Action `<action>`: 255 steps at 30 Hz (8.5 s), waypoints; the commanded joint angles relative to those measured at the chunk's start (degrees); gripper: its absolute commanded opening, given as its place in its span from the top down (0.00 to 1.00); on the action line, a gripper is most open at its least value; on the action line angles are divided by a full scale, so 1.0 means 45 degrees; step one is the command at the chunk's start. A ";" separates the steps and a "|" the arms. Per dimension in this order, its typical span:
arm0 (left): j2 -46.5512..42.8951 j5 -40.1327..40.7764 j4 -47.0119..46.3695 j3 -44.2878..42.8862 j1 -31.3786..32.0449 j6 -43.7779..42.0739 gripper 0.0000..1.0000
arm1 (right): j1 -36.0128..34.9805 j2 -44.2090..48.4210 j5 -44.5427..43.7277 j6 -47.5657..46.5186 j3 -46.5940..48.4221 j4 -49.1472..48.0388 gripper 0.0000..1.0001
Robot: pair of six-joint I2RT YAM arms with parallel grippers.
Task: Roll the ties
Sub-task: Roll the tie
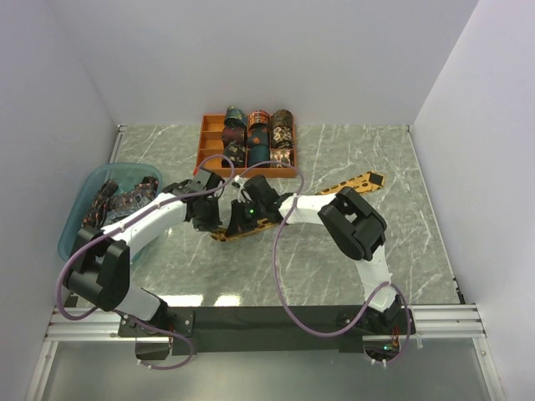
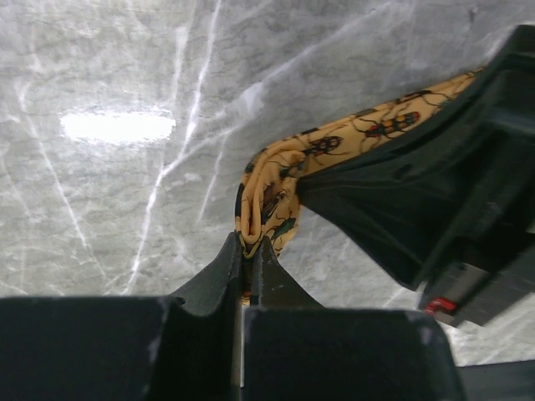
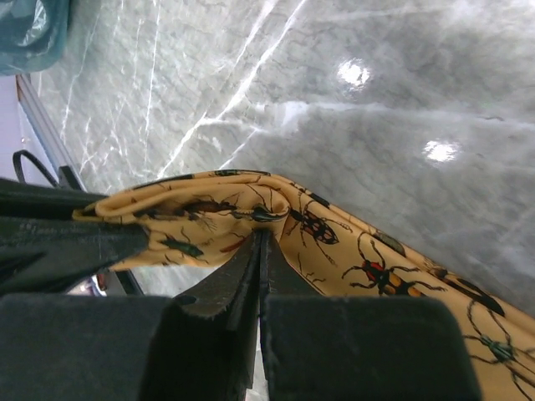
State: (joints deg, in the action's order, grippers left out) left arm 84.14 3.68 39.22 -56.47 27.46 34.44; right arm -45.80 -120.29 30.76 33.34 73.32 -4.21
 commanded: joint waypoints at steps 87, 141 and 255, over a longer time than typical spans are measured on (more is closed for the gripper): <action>0.0659 -0.1424 -0.4633 0.0673 0.0245 0.2367 0.73 | 0.1624 0.1634 -0.0098 0.1673 -0.1860 -0.2542 0.60; -0.1491 -0.1833 -0.5474 0.2490 0.0382 -0.7279 0.08 | 0.1623 0.0364 0.0136 -0.1276 0.0054 0.0837 1.00; 0.1557 -0.2831 -0.5337 0.2177 0.1963 -1.0582 0.55 | 0.1662 0.1301 0.1913 0.0032 -0.2856 -0.1780 0.80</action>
State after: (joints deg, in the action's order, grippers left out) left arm 90.32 -8.62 13.21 -46.26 35.24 -13.80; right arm -37.21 -113.82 37.74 33.58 61.36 -10.28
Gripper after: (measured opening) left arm 0.450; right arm 0.220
